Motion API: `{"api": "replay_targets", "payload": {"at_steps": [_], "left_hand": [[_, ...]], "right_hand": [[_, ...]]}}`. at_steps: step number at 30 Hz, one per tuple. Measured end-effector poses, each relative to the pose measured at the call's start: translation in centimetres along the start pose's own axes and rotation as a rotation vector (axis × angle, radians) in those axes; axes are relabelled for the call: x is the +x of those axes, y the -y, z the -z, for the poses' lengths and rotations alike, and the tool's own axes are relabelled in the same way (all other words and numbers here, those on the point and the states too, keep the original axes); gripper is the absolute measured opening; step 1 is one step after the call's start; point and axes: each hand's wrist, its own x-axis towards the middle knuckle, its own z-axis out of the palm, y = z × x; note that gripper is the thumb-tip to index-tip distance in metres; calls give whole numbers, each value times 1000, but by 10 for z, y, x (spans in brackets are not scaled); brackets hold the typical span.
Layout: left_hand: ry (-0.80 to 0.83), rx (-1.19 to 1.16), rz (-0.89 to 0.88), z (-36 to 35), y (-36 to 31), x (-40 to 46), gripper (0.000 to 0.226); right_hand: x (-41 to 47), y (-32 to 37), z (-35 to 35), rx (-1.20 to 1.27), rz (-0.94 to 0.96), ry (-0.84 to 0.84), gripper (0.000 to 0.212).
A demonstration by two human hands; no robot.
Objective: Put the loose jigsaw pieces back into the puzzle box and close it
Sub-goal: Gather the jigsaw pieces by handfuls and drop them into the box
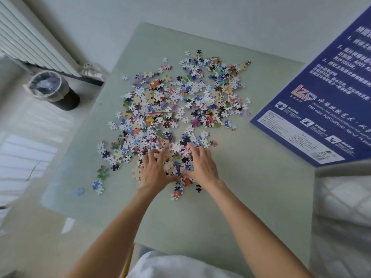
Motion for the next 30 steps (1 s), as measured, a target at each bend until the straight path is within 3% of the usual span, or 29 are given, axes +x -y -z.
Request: {"api": "replay_targets", "payload": {"at_steps": [5, 9, 13, 18, 21, 30], "left_hand": [[-51, -52, -53, 6, 13, 9, 95], [-12, -53, -51, 10, 15, 14, 83], [-8, -54, -77, 13, 15, 15, 85], [-30, -61, -182, 19, 16, 15, 51], [-34, -73, -202, 23, 18, 15, 43], [-44, -269, -201, 31, 22, 20, 32]], "right_hand": [[26, -9, 8, -206, 116, 96, 120], [35, -2, 7, -263, 221, 213, 122], [29, 5, 5, -206, 201, 151, 99], [24, 8, 3, -76, 137, 81, 68], [25, 14, 6, -36, 109, 59, 55], [24, 22, 6, 94, 66, -19, 38]]}}
